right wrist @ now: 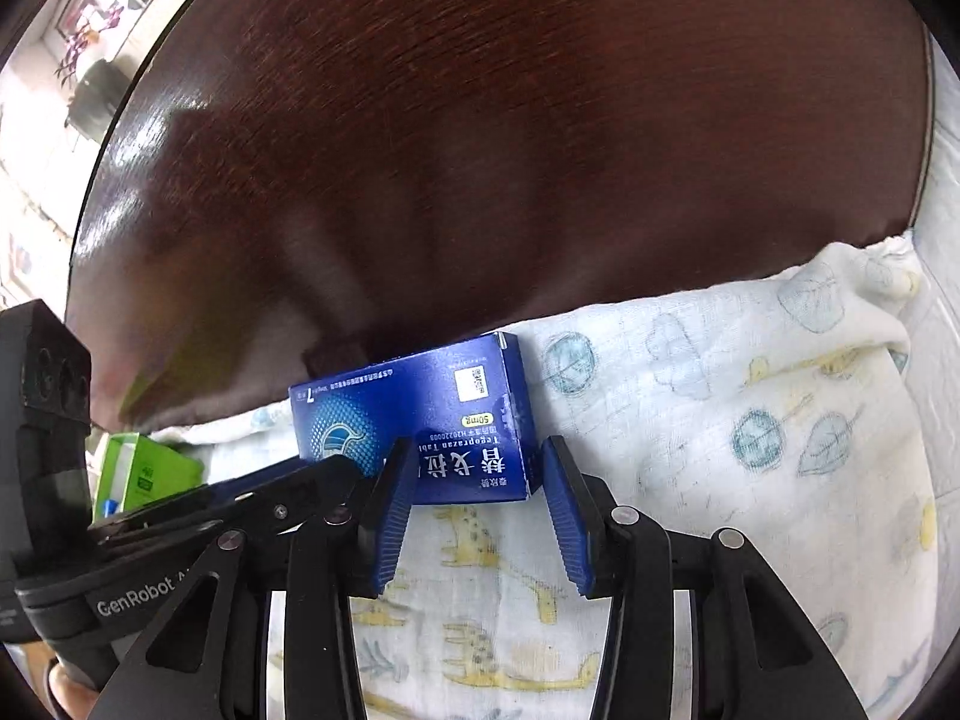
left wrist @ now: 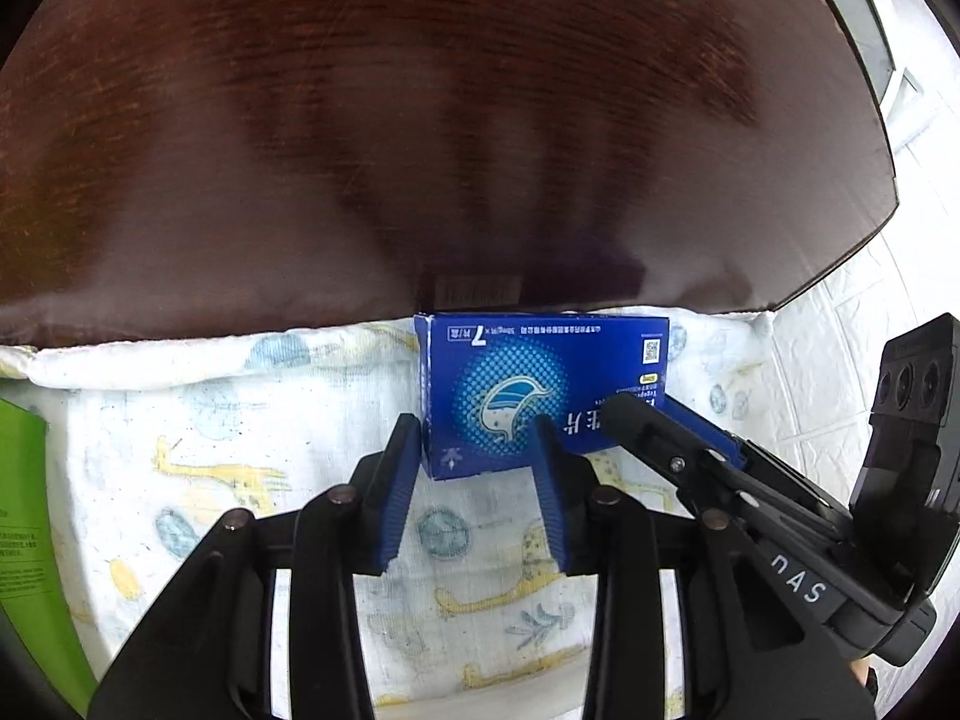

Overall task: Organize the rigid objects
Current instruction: 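Close the left gripper on the blue medicine box and lift it, then carry the medicine box into the green box and open the left gripper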

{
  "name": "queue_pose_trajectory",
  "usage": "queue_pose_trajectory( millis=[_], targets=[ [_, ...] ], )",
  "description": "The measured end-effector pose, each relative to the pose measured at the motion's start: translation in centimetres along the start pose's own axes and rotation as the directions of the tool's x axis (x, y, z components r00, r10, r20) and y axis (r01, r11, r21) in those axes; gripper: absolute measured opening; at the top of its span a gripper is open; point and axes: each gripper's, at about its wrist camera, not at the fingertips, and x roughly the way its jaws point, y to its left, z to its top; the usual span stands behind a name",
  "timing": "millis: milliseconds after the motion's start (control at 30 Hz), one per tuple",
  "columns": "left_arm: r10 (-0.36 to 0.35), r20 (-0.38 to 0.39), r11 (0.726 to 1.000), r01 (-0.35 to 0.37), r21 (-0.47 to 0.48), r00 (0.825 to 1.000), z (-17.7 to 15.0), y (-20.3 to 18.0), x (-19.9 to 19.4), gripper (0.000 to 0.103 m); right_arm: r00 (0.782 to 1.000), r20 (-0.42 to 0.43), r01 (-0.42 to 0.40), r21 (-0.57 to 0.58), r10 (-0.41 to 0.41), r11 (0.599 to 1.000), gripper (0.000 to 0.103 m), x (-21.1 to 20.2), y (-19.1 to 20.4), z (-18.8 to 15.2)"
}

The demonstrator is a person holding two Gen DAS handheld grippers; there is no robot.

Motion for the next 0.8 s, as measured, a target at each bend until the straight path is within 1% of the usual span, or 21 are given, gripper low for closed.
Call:
queue_pose_trajectory(
  millis=[133,367,467,567,667,733,767,800],
  targets=[
    [0.0,0.028,1.0,0.0,0.025,1.0,-0.4,0.2,-1.8,0.034,1.0,-0.003,0.008,0.011,-0.008,1.0,0.044,-0.3,0.4,-0.5],
    [-0.002,0.114,0.997,-0.007,0.079,0.993,-1.1,0.9,-7.8,0.034,0.999,0.044,0.01,-0.045,-0.008,0.999,0.044,-3.3,4.0,-1.2],
    [-0.005,0.157,0.997,-0.007,0.081,0.988,-1.6,2.0,-10.8,0.035,0.998,0.069,0.006,-0.077,0.0,0.997,0.044,-4.8,6.3,-1.2],
    [0.0,0.203,0.997,-0.016,0.078,0.979,-2.6,4.0,-14.2,0.035,0.996,0.09,-0.011,-0.111,0.021,0.994,0.044,-5.6,9.1,-1.3],
    [0.003,0.231,0.998,-0.018,0.061,0.973,-3.1,6.6,-16.9,0.036,0.994,0.103,-0.022,-0.146,0.037,0.989,0.044,-6.2,12.0,-1.5],
    [0.01,0.251,0.999,-0.022,0.045,0.968,-3.5,8.0,-18.5,0.037,0.993,0.104,-0.033,-0.167,0.051,0.985,0.044,-6.4,14.2,-1.8],
    [0.017,0.265,0.999,-0.028,0.038,0.964,-3.8,8.8,-19.4,0.037,0.993,0.103,-0.037,-0.177,0.055,0.983,0.044,-6.9,14.6,-1.9],
    [0.024,0.277,0.999,-0.033,0.028,0.96,-3.8,8.5,-19.1,0.037,0.993,0.102,-0.041,-0.193,0.061,0.98,0.044,-6.9,15.7,-2.1]
  ],
)
